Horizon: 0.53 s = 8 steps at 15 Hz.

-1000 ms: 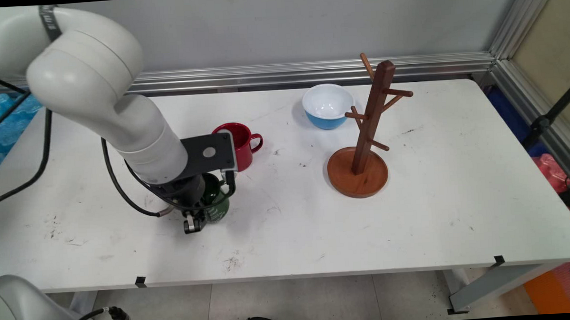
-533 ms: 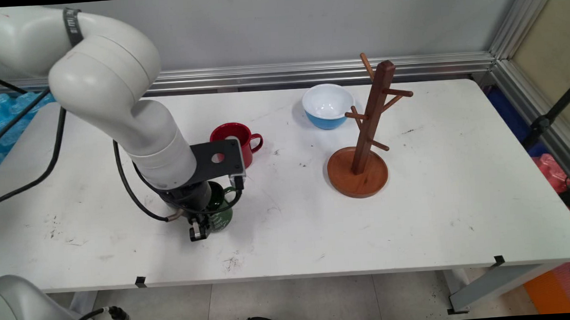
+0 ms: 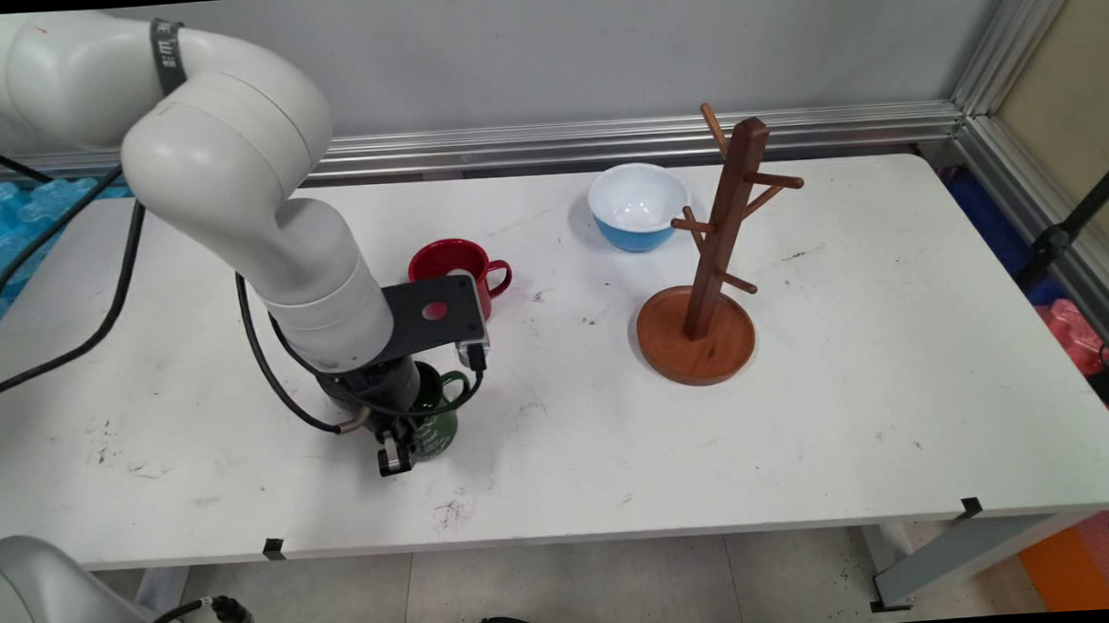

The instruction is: Place the picked object on the table

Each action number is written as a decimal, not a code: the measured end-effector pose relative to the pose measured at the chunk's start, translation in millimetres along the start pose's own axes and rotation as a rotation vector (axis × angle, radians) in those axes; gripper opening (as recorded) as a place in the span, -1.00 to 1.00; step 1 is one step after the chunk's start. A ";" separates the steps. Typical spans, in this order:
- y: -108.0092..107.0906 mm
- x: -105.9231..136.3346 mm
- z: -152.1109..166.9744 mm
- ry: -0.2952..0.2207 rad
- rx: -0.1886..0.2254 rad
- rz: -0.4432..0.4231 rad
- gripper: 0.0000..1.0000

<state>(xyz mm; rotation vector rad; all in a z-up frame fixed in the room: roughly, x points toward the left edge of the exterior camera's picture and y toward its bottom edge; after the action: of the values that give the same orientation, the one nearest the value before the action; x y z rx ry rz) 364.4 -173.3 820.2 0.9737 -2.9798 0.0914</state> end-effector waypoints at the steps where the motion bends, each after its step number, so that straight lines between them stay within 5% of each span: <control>1: 0.0 0.6 0.6 -0.001 -0.003 -0.004 -1.00; 3: 0.0 1.4 1.5 -0.002 -0.007 -0.011 -1.00; 4: 0.0 1.8 2.0 -0.003 -0.010 -0.015 1.00; 8: -0.1 2.5 3.6 0.000 -0.016 -0.027 1.00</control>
<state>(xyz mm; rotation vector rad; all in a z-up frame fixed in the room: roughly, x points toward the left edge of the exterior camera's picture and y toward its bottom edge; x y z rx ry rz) 362.5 -175.1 816.7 1.0126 -2.9619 0.0675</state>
